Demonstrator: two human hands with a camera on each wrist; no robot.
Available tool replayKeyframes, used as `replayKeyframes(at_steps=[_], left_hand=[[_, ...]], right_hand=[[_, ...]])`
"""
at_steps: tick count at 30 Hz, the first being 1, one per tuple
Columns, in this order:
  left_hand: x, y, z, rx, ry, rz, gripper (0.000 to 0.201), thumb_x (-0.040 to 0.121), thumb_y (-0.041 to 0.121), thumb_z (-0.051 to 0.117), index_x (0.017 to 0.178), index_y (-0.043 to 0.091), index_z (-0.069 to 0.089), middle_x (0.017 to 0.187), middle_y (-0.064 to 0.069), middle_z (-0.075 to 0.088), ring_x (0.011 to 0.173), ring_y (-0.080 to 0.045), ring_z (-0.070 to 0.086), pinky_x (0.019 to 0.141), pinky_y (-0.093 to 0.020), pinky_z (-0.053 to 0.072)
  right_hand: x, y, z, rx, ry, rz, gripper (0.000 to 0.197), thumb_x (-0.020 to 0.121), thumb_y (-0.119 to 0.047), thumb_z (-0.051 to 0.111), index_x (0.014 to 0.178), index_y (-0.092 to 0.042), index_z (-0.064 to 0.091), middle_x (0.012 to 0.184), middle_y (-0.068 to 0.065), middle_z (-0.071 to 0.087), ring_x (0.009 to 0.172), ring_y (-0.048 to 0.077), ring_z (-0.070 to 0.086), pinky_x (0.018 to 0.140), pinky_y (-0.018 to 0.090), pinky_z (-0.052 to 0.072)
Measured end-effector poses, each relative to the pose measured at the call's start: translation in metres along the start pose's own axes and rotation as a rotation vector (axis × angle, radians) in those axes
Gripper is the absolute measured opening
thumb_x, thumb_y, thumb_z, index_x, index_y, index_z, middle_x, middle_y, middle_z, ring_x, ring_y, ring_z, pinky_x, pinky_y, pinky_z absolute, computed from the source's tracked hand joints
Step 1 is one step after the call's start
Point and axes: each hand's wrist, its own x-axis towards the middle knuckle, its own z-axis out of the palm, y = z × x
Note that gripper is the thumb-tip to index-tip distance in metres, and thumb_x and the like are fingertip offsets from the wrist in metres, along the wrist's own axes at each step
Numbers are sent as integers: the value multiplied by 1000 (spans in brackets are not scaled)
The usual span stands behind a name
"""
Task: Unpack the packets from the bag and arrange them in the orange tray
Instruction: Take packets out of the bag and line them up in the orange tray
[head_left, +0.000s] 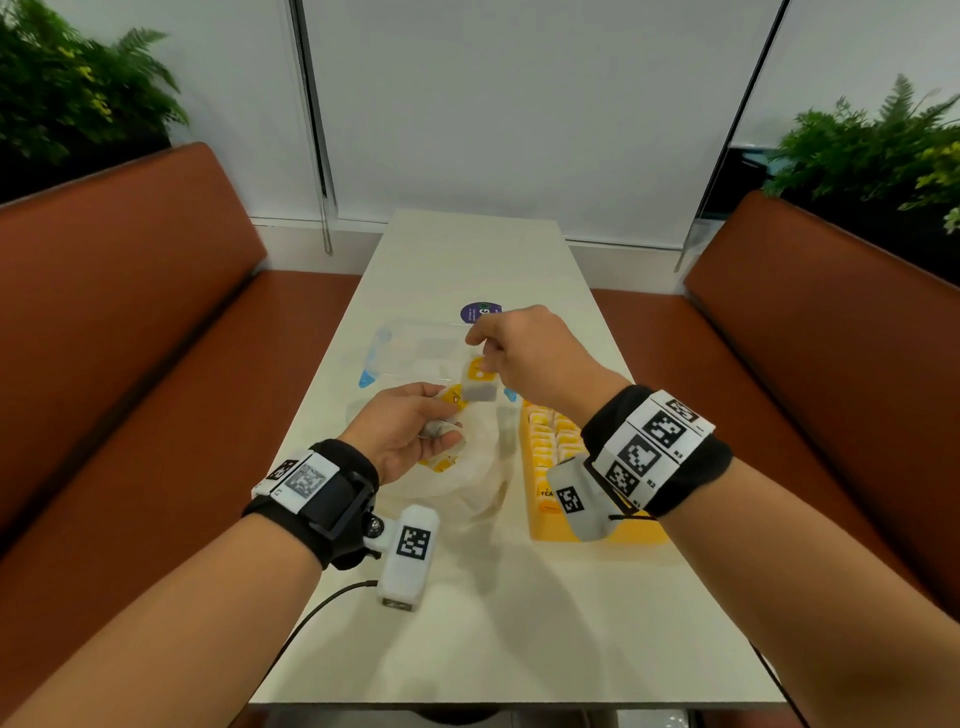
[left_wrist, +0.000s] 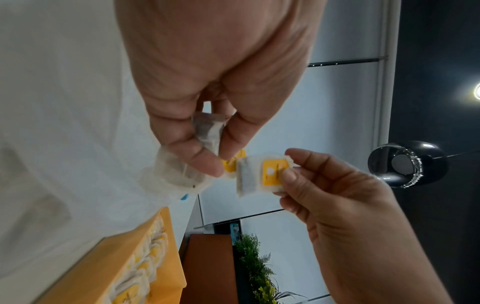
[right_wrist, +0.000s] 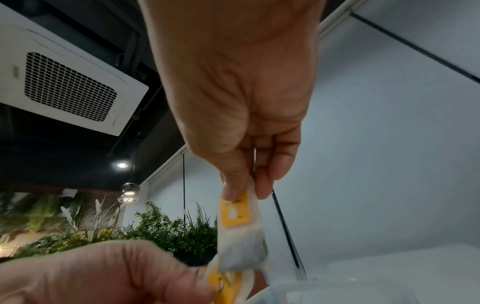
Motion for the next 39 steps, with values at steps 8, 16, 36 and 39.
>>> replayKeyframes(at_steps=[8,16,36,39], left_hand=[[5,1,-5,7,63,-9,17,89,-8,55,100,4,60,80,-18,58,65,-22,56,47,-22,54],[7,3,-7,32,78,-17,17,90,-5,54,103,4,59,84,-20,57,67,-20,50,47,-23,53],[13,-1,-12,-15,102,-31,14,88,-4,57,100,4,60,86,-16,62,61,-17,58,52,-22,54],[16,-1,-13,-26,106,-30,16,88,-4,57,102,3,60,91,-16,62,65,-18,60,52,-22,54]], right_hand=[[-12,52,-15,-108,-185,139,15,80,-3,63,87,-11,73,91,5,72,89,23,65,81,34,53],[-12,135,10,-278,-351,396,16,82,-1,55,86,-6,70,92,11,70,83,27,66,75,35,56],[7,174,89,-345,-359,464,19,86,3,49,71,-8,52,75,10,56,68,28,55,63,29,46],[7,175,91,-336,-362,479,19,85,5,50,71,-7,54,76,11,56,69,28,56,63,30,48]])
